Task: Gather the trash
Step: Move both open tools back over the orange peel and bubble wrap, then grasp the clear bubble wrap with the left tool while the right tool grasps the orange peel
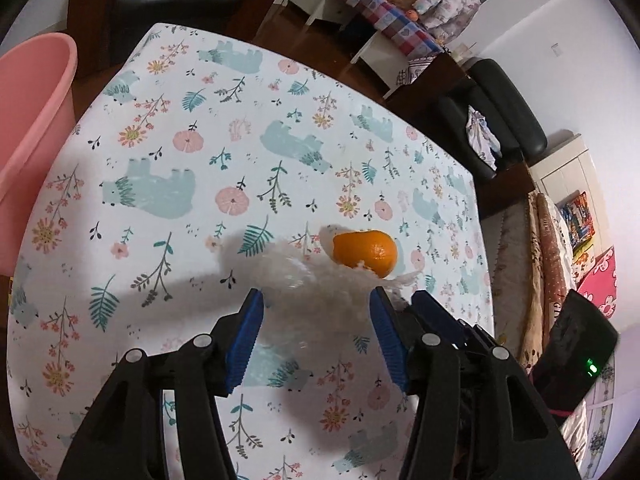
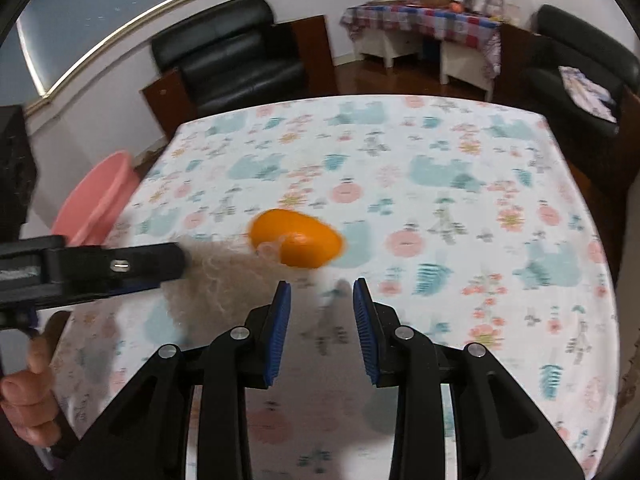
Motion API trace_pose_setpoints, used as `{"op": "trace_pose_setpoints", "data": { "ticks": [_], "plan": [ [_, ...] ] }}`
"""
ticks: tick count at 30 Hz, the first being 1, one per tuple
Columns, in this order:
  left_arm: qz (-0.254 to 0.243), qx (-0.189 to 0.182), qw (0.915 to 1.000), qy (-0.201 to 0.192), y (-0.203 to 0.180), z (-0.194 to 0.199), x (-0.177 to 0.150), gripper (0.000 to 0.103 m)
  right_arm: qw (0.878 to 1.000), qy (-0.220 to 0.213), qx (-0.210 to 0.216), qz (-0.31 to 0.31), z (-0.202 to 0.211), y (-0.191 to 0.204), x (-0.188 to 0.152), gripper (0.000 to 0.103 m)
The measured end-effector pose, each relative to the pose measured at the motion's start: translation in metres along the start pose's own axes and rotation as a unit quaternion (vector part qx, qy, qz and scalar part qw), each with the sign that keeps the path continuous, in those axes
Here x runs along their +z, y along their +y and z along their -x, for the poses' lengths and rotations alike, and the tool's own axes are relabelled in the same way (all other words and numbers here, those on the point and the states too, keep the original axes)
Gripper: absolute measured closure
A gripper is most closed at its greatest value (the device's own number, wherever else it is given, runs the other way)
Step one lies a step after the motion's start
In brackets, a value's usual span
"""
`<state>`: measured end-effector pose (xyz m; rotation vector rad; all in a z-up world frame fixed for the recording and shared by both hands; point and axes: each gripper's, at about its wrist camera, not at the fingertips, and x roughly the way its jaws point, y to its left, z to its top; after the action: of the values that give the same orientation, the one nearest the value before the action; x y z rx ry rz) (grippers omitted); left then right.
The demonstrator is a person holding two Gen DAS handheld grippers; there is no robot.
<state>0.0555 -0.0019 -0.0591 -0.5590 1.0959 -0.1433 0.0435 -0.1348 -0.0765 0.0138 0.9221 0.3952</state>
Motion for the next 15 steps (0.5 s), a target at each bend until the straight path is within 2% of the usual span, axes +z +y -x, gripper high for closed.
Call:
{"op": "trace_pose_setpoints", "data": {
  "ticks": [9, 13, 15],
  "plan": [
    [0.007, 0.037, 0.9992, -0.015, 0.021, 0.006, 0.003, 0.046, 0.998, 0.019, 0.054, 0.031, -0.008, 0.035, -0.009, 0.070],
    [0.001, 0.033, 0.9992, -0.021, 0.025, 0.006, 0.001, 0.056, 0.998, 0.013, 0.062, 0.032, 0.000, 0.032, -0.009, 0.070],
    [-0.009, 0.043, 0.9986, -0.030, 0.024, 0.009, 0.000, 0.059, 0.998, 0.004, 0.057, 0.033, 0.007, 0.027, -0.008, 0.070]
  ]
}}
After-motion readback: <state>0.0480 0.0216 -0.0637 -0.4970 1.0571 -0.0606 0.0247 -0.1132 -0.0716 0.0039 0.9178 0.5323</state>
